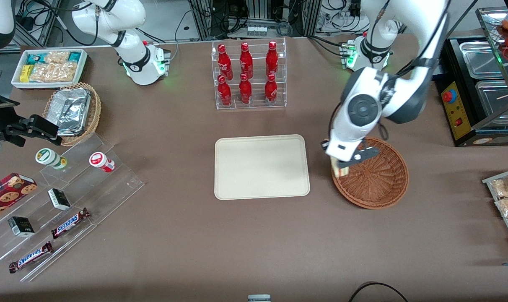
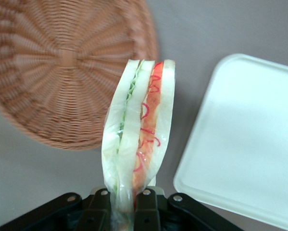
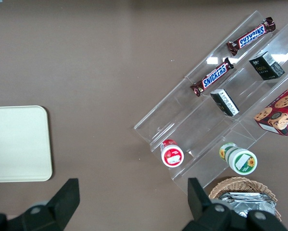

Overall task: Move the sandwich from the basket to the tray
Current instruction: 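Carry the sandwich with the left gripper over the white tray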

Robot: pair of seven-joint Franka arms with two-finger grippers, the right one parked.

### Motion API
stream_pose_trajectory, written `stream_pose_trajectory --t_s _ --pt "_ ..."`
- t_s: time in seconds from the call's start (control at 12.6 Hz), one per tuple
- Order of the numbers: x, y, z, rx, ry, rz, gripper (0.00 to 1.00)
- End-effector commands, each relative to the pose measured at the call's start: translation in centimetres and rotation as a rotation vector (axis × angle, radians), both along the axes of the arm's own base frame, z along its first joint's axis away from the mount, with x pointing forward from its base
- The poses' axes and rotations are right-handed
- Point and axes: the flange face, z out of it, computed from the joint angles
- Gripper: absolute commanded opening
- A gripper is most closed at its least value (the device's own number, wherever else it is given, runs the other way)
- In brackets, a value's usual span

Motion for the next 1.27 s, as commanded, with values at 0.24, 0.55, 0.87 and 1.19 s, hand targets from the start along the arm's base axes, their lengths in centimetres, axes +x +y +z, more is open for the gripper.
stream_pose_trajectory --t_s 0.24,0.55,0.87,1.19 --pt "-0.1 -12.7 -3.4 -0.006 -0.012 -0.004 0.04" --pt "-1.3 -18.5 -6.7 -0.076 -0.055 0.006 0.04" --pt "-1.9 -21.1 -8.0 -0.097 -0.074 0.016 0.04" --pt "-2.8 -22.2 -9.6 -0.099 -0.06 0.014 0.06"
